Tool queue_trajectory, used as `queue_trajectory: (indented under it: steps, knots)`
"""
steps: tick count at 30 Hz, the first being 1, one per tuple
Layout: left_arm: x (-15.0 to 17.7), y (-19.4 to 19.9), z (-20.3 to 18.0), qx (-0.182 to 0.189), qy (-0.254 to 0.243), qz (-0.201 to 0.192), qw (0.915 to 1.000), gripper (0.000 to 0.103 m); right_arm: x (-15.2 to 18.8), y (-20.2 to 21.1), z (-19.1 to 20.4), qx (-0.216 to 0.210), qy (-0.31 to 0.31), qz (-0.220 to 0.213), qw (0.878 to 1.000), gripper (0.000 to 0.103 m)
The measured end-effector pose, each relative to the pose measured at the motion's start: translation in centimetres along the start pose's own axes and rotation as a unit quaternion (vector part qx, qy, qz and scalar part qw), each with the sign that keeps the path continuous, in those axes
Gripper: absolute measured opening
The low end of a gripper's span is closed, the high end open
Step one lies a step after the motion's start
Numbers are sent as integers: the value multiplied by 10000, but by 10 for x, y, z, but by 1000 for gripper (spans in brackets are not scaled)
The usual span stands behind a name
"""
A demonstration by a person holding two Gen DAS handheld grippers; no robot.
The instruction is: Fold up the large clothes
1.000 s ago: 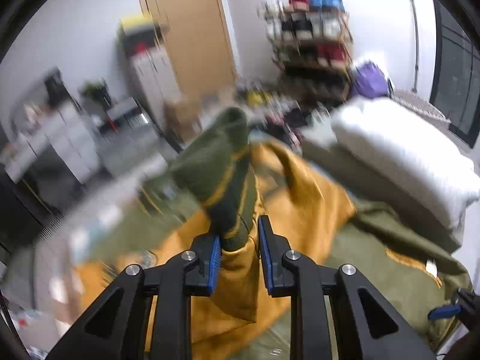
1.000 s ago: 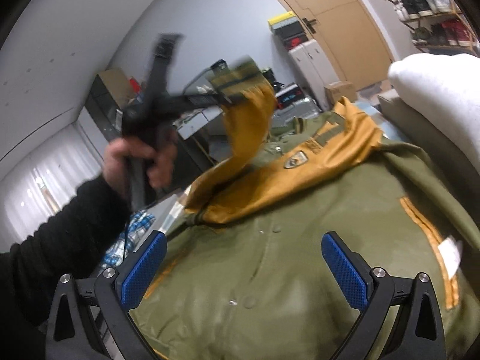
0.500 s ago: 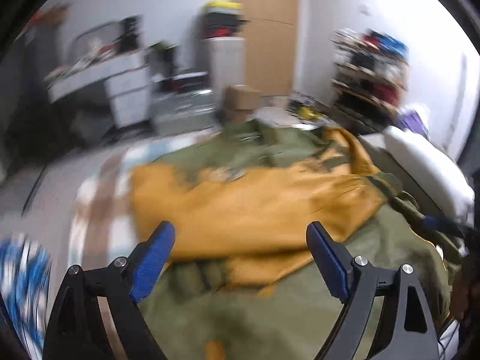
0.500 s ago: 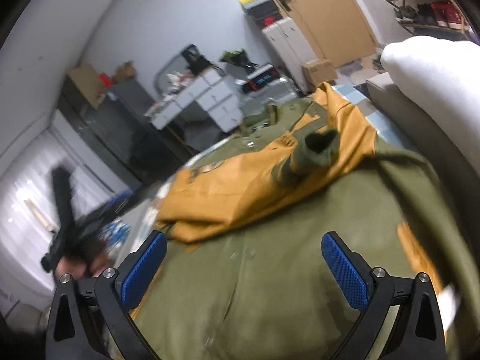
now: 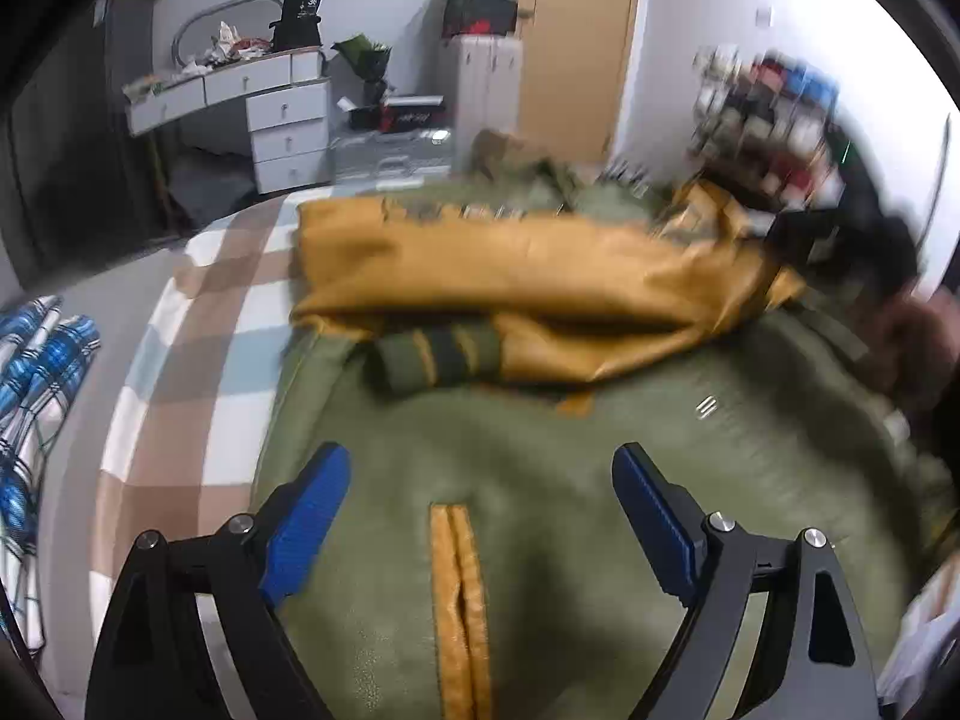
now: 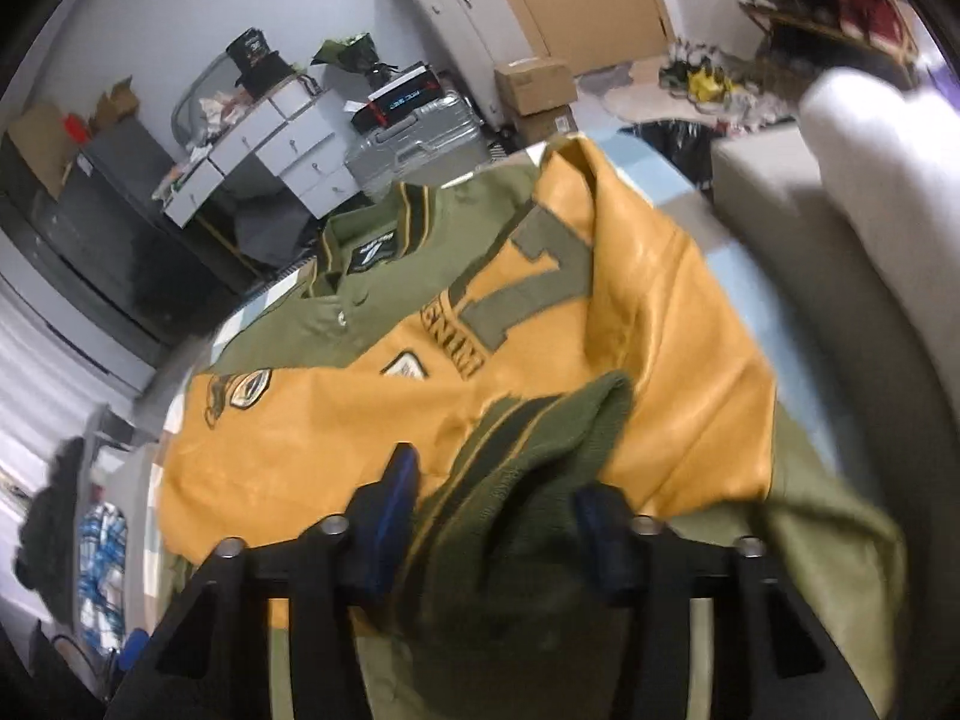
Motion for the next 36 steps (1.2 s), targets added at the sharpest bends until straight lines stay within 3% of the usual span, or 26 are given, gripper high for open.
queue_trajectory:
  steps: [3, 5, 11, 15, 18, 22, 26, 28, 29, 30, 32, 34, 36]
  knots:
    - [11, 2, 13, -126, -145, 46, 9998, 86, -12, 6, -6, 4, 28, -23, 10000, 22]
    - [12, -4, 19, -42, 39, 178, 9998, 86, -27, 8, -10, 36, 158, -146, 9998, 17]
    - [14, -5, 38, 364, 701, 440, 9959, 86, -60, 29, 8, 59, 682, -599, 9959, 14]
    - [16, -1, 34, 336, 665, 395, 9964, 86, -85, 31, 17, 588, 1329, -883, 9854, 14]
    - [19, -1, 33, 270, 622, 372, 9970, 86, -89, 7, -5, 1296, 1523, -622, 9778, 14]
    - [20, -1, 36, 307, 669, 379, 9966, 86, -56, -31, -45, 1624, 1398, 293, 9763, 14]
    - [20, -4, 36, 357, 632, 424, 9965, 86, -43, -12, -34, 1655, 1616, 62, 9728, 17]
    - [21, -5, 36, 343, 590, 449, 9967, 86, -53, 2, -12, 1411, 1710, -134, 9750, 17]
    - [20, -5, 35, 336, 569, 455, 9968, 86, -62, 13, 10, 1204, 1892, -307, 9740, 26]
    - [20, -5, 35, 329, 555, 455, 9969, 86, -69, 23, 33, 980, 2065, -500, 9722, 48]
    - [20, -5, 35, 302, 560, 452, 9970, 86, -72, 28, 65, 652, 2211, -633, 9710, 79]
    - [20, -4, 37, 276, 598, 433, 9969, 86, -61, 9, 92, 426, 2343, -410, 9704, 76]
    - [19, -4, 39, 237, 643, 412, 9968, 86, -37, -35, 98, 688, 2440, 153, 9672, 71]
Point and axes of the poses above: each gripper's, at about its wrist camera, not at the fingertips, and y roughly against the way its jaws point, z to its left, x to its underside, the point moved 9 cm from there along -y, roughly the way its jaws point, and after that the axes turned 15 degrees about y, right-handed, at the moved point
